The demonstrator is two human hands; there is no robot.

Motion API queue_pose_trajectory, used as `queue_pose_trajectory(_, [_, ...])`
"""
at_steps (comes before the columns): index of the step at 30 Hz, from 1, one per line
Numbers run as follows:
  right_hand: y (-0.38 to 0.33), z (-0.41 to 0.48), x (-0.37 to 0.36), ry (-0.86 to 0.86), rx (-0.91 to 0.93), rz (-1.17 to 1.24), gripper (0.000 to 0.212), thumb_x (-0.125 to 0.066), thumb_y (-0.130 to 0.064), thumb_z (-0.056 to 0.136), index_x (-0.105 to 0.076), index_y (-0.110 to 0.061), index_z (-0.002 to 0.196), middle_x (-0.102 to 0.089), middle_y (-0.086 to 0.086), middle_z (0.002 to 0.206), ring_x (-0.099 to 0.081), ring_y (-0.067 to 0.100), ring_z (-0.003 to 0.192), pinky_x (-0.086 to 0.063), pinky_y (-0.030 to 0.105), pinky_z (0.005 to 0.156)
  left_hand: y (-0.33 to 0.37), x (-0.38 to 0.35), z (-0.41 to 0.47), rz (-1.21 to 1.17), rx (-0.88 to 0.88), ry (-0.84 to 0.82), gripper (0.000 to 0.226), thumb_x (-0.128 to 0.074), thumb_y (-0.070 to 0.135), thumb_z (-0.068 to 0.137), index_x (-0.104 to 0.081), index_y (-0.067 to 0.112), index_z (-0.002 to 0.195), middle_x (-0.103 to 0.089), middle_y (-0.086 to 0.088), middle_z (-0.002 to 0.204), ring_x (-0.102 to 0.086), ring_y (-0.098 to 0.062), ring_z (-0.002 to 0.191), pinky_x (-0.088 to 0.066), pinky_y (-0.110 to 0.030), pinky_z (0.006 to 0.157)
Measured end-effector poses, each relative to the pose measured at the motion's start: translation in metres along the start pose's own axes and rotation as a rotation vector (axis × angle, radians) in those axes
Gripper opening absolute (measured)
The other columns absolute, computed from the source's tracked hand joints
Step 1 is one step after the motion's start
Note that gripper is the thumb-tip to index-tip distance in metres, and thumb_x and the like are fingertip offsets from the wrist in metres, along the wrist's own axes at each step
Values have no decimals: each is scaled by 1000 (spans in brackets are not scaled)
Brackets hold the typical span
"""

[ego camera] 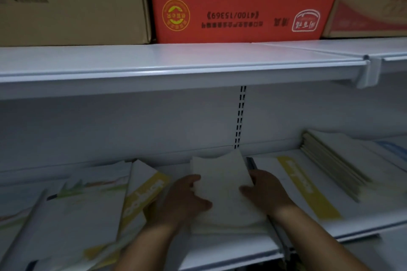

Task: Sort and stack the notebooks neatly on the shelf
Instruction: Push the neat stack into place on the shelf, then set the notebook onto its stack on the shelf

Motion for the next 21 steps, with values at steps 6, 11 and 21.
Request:
queue_pose_trajectory(6, [-13, 3, 0, -76, -20, -513, 59, -55, -53, 84, -45, -16, 129, -43, 8, 134, -43, 25, 124, -41, 32, 97, 4, 6, -5, 384, -91, 116, 60, -70, 32, 79, -45, 24, 133, -42, 3, 139, -41, -12, 128, -32, -17, 102])
queue_pose_trajectory(11, [-93, -16, -28, -50, 267, -94, 44, -59, -42, 86, -53, -24, 126, -57, -4, 114, -51, 6, 101, -37, 17, 86, -1, 76, -18, 313, -119, 383, 43, -72, 25, 77, -61, 20, 118, -58, 0, 123, -54, -14, 113, -38, -18, 92])
queue_pose_trajectory(21, [-190, -35, -130, -629, -83, 898, 35, -63, -20, 86, -54, -11, 118, -62, 7, 99, -59, 15, 86, -49, 25, 78, -103, 222, -94, 215, 295, 652, 57, -69, 25, 81, -50, 6, 131, -56, -14, 130, -54, -28, 117, -42, -32, 99])
Point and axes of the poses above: each hand's wrist, its own z-axis towards the middle knuckle, its own x-axis out of the back of the hand, y = z × x, the point moved 4 cm from there along z, towards the middle knuckle
